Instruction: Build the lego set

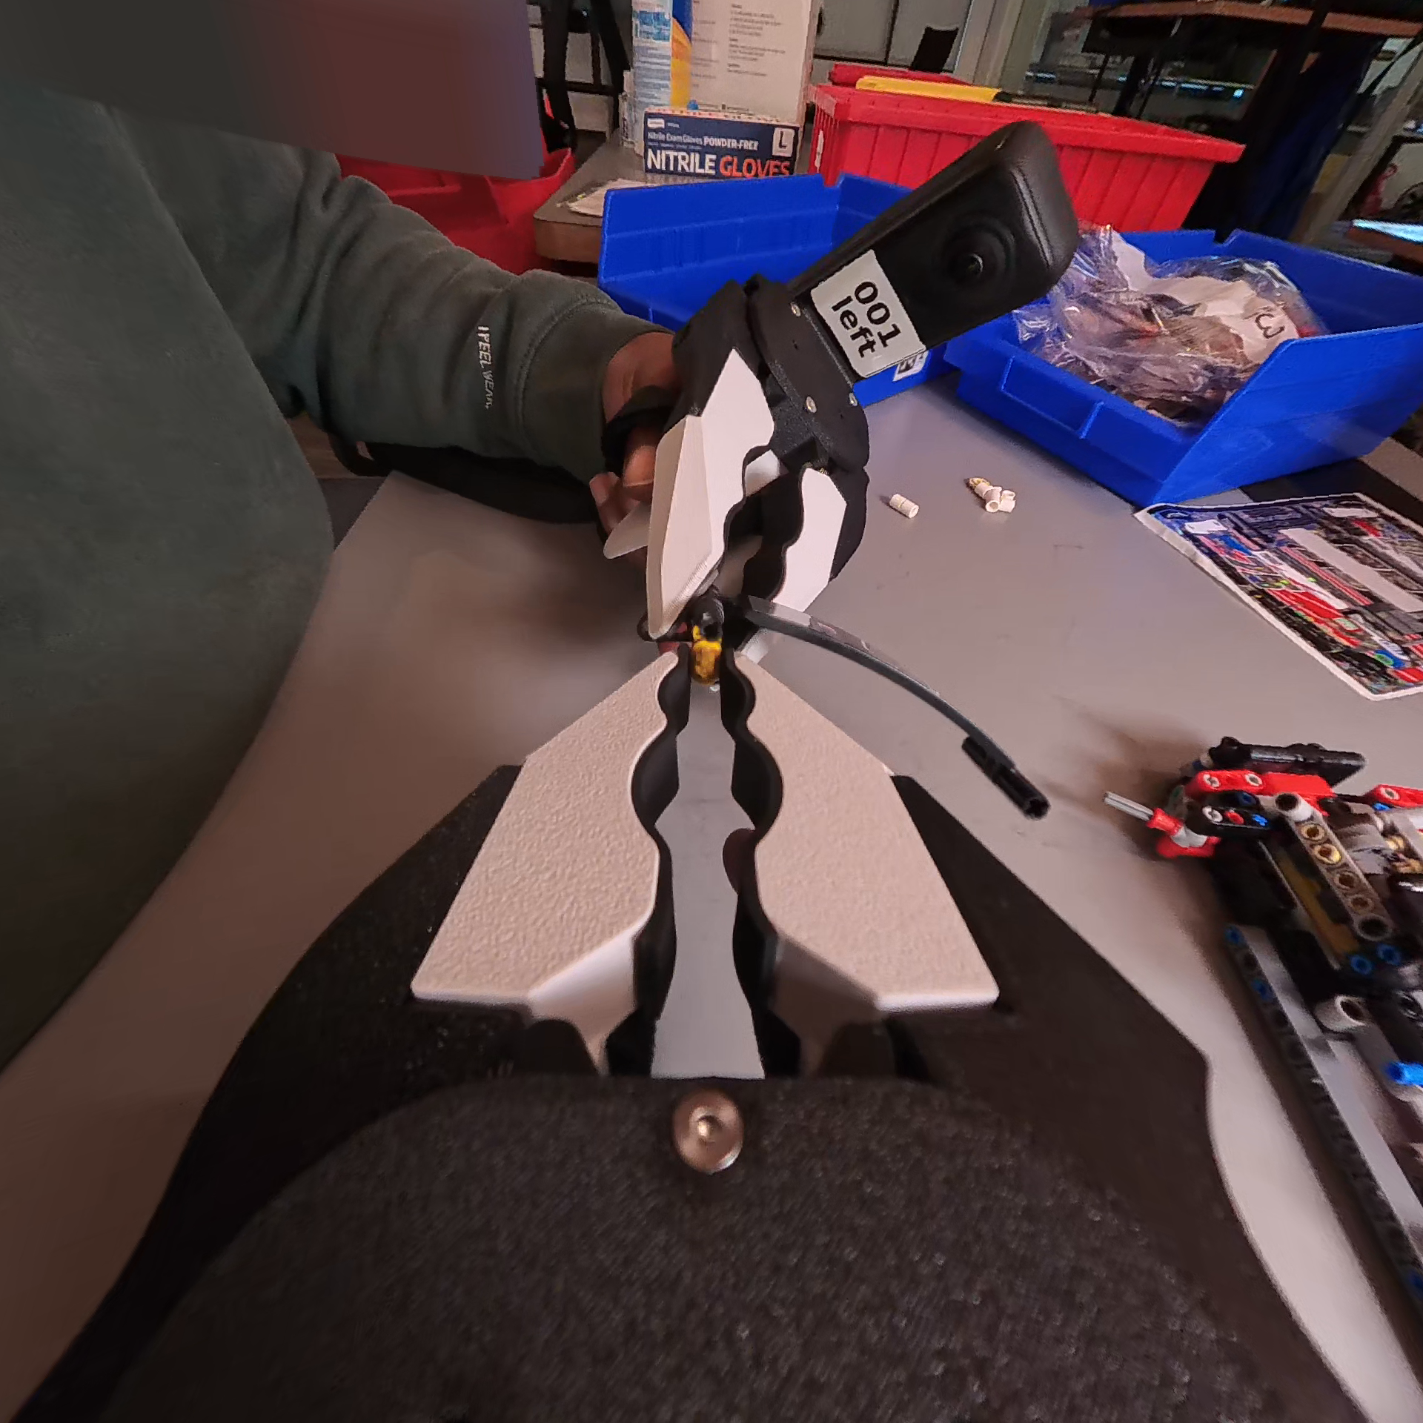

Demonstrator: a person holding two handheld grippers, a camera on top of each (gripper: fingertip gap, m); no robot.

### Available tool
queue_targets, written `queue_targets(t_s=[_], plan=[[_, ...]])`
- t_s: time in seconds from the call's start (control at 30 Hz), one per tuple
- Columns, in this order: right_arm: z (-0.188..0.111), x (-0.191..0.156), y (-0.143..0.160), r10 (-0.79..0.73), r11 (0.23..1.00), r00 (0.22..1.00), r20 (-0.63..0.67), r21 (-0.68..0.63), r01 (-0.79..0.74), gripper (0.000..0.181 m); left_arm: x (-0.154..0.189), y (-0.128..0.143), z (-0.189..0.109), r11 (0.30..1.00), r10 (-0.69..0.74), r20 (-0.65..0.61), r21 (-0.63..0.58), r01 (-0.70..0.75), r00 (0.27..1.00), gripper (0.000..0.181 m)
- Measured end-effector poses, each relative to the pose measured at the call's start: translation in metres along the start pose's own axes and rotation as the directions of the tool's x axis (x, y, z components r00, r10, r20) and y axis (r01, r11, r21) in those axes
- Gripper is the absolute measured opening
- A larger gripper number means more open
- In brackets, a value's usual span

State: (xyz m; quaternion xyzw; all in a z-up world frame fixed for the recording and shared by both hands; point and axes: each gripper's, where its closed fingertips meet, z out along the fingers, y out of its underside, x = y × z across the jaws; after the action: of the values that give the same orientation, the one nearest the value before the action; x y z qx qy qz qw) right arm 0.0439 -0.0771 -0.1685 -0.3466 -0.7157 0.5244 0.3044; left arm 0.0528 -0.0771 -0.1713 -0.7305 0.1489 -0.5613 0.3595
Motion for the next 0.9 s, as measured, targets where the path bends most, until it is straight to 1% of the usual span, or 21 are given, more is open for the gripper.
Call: queue_targets(t_s=[0.1, 0.17, 0.2, 0.23, 0.27, 0.33, 0.37, 0.4, 0.47, 0.53, 0.57, 0.63, 0.67, 0.7, 0.73, 0.77, 0.83, 0.9], plan=[[-0.003, 0.002, 0.0, 0.016, 1.0, 1.0, 0.007, 0.008, -0.016, 0.004, -0.005, 0.001, -0.002, 1.0, 0.008, 0.032, -0.005, -0.008, 0.999, 0.015], [-0.022, 0.016, -0.013, 0.072, 0.993, 0.997, -0.034, 0.1, -0.068, 0.004, -0.014, -0.006, -0.016, 0.999, -0.004, 0.075, 0.038, 0.001, 0.997, 0.015], [-0.028, 0.02, -0.015, 0.077, 0.992, 0.996, -0.046, 0.108, -0.071, 0.004, -0.015, -0.009, -0.021, 0.999, 0.005, 0.083, 0.05, -0.009, 0.997, 0.015], [-0.026, 0.02, -0.009, 0.039, 0.998, 0.997, -0.066, 0.059, -0.036, 0.004, -0.014, -0.011, -0.022, 0.998, 0.026, 0.093, 0.047, -0.031, 0.995, 0.015], [-0.022, 0.017, -0.008, 0.019, 0.999, 0.998, -0.067, 0.046, -0.016, 0.004, -0.012, -0.012, -0.021, 0.998, 0.042, 0.093, 0.047, -0.046, 0.995, 0.015], [-0.019, 0.013, -0.01, 0.056, 0.996, 0.998, -0.036, 0.066, -0.053, 0.004, -0.009, -0.016, -0.019, 0.997, 0.037, 0.072, 0.059, -0.042, 0.997, 0.015], [-0.02, 0.015, -0.007, 0.058, 0.998, 0.997, -0.041, 0.042, -0.056, 0.004, -0.008, -0.016, -0.021, 0.997, 0.026, 0.058, 0.069, -0.03, 0.998, 0.015], [-0.022, 0.017, 0.001, 0.053, 0.999, 0.998, -0.046, -0.007, -0.053, 0.004, -0.008, -0.017, -0.022, 0.997, 0.01, 0.043, 0.08, -0.014, 0.999, 0.015], [-0.023, 0.017, 0.023, 0.012, 0.989, 0.998, -0.056, -0.148, -0.02, 0.004, -0.008, -0.019, -0.025, 0.994, -0.018, 0.021, 0.11, 0.015, 1.0, 0.015], [-0.02, 0.016, 0.049, -0.11, 0.943, 0.991, -0.071, -0.324, 0.082, 0.004, -0.005, -0.021, -0.024, 0.992, -0.04, -0.021, 0.121, 0.043, 0.999, 0.015], [-0.017, 0.015, 0.059, -0.167, 0.912, 0.983, -0.07, -0.39, 0.127, 0.005, -0.005, -0.02, -0.023, 0.991, -0.05, -0.032, 0.124, 0.054, 0.998, 0.016], [-0.015, 0.014, 0.074, -0.22, 0.86, 0.974, -0.053, -0.482, 0.167, 0.009, -0.003, -0.018, -0.02, 0.99, -0.07, -0.06, 0.119, 0.077, 0.996, 0.015], [-0.014, 0.014, 0.078, -0.231, 0.847, 0.972, -0.051, -0.502, 0.175, 0.011, -0.003, -0.018, -0.019, 0.99, -0.076, -0.065, 0.118, 0.083, 0.995, 0.015], [-0.013, 0.015, 0.076, -0.226, 0.853, 0.972, -0.056, -0.494, 0.17, 0.016, -0.003, -0.017, -0.018, 0.99, -0.077, -0.069, 0.114, 0.085, 0.995, 0.016], [-0.013, 0.015, 0.069, -0.203, 0.876, 0.977, -0.07, -0.459, 0.15, 0.019, -0.002, -0.016, -0.016, 0.99, -0.077, -0.072, 0.109, 0.085, 0.994, 0.016], [-0.012, 0.016, 0.057, -0.172, 0.908, 0.981, -0.088, -0.4, 0.123, 0.019, -0.002, -0.015, -0.015, 0.991, -0.077, -0.074, 0.107, 0.084, 0.994, 0.016], [-0.011, 0.018, 0.024, -0.098, 0.971, 0.988, -0.122, -0.23, 0.068, 0.019, 0.0, -0.014, -0.013, 0.992, -0.071, -0.079, 0.101, 0.079, 0.994, 0.016], [-0.006, 0.014, -0.001, -0.026, 0.996, 0.993, -0.116, -0.093, 0.016, 0.018, 0.001, -0.013, -0.009, 0.993, -0.066, -0.08, 0.093, 0.074, 0.995, 0.015]])
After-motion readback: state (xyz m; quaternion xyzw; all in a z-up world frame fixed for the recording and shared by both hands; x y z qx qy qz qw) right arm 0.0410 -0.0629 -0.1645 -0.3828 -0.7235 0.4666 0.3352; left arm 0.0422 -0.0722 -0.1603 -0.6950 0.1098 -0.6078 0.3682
